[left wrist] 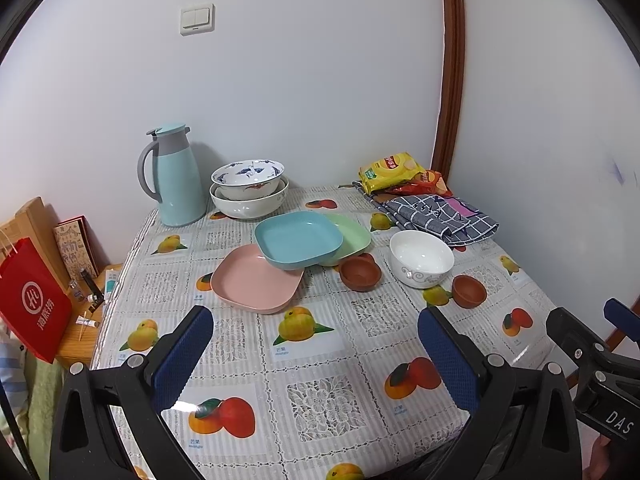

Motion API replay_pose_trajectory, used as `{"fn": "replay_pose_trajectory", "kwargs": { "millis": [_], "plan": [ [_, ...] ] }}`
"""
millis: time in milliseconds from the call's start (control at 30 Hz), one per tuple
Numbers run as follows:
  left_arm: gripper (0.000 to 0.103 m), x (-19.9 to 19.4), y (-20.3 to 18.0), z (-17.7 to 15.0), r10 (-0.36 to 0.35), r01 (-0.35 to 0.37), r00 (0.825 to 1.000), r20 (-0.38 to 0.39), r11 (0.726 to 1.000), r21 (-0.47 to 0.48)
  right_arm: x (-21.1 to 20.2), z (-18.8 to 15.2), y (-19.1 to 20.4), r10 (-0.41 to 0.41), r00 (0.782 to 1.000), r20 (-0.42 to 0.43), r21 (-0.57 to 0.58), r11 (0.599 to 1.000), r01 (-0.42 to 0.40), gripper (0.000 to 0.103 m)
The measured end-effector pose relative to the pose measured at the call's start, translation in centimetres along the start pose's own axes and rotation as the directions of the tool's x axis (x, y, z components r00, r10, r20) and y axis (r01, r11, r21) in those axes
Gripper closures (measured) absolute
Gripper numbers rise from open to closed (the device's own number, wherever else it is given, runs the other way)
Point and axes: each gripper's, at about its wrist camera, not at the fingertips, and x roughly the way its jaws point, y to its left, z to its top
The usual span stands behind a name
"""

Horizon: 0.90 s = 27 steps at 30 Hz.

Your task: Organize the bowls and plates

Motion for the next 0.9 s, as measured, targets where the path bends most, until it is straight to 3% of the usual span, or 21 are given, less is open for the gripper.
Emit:
{"fn": "replay_pose_trajectory", "kwargs": {
  "millis": [900],
  "plan": [
    [0.000,-0.28,0.05,-0.18,0.000,0.000,1.000,0.004,1.000,0.000,-0.56,0.06,0.04,0.005,1.000,0.011,0.005,1.000,-0.005,0.000]
  ]
}}
